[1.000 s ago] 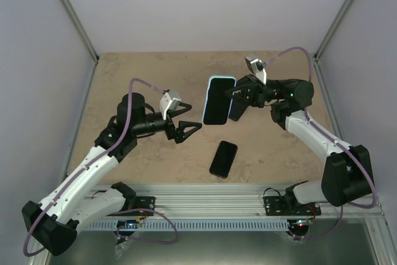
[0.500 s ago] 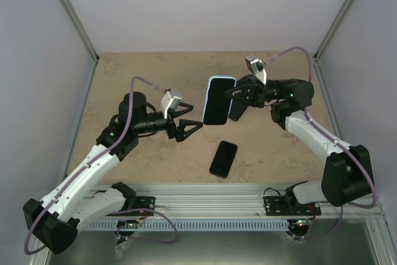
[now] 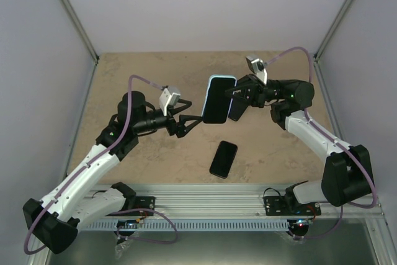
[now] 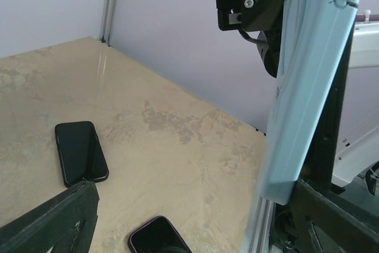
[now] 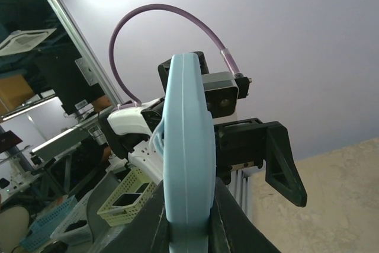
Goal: Take the phone out of the phone case
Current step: Remove the phone case from the phone.
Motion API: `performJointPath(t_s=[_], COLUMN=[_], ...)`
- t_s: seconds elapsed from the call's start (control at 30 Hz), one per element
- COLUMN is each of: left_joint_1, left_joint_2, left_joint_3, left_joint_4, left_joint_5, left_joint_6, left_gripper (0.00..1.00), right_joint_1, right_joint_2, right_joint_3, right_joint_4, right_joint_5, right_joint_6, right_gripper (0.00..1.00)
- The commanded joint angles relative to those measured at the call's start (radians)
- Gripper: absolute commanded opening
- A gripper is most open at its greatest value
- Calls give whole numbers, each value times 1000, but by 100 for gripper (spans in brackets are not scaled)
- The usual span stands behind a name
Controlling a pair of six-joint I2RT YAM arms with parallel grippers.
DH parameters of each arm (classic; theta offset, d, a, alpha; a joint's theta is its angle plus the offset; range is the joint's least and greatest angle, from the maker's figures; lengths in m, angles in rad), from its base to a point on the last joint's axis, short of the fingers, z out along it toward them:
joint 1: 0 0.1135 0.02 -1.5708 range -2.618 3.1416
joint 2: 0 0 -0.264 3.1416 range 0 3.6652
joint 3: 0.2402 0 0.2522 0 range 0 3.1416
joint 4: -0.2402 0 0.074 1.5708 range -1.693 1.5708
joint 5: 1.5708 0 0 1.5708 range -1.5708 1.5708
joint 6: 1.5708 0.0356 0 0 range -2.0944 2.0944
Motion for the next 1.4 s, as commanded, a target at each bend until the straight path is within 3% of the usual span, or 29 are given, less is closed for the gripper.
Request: performJointPath(t_s=[0.0,0.23,0.53,0.67,0.93,1.23,1.37], left_joint_1=[22,27,26,27,26,24,24], left_joint_2=[4,21,34,39,54,71,82], left_joint_3=[-1,-6,-29,-30,-53,-96,-95], left_joint_4=[41,51,188,231,328,417,391], left_joint_5=[-99,-122,134,133,189,233,267], left_joint_6=[-21,-34,-84,-150,-276,-414,-448], left_gripper=[90,81,55,41,30,9,0], right_joint_1=[17,33,64,74,78,78,77], right_joint_2=[-16,-14,0,9,37,58,71], right_joint_3=[-6,-11,-34,-50,-61,-56,-36], right_joint_4=[79,103,105,93,54,-81,-233], right_joint_5=[16,23,38,50,84,102,113], right_joint_6=[42,74,74,64,35,-55,-147], right_gripper=[1,1,1,1,1,1,1])
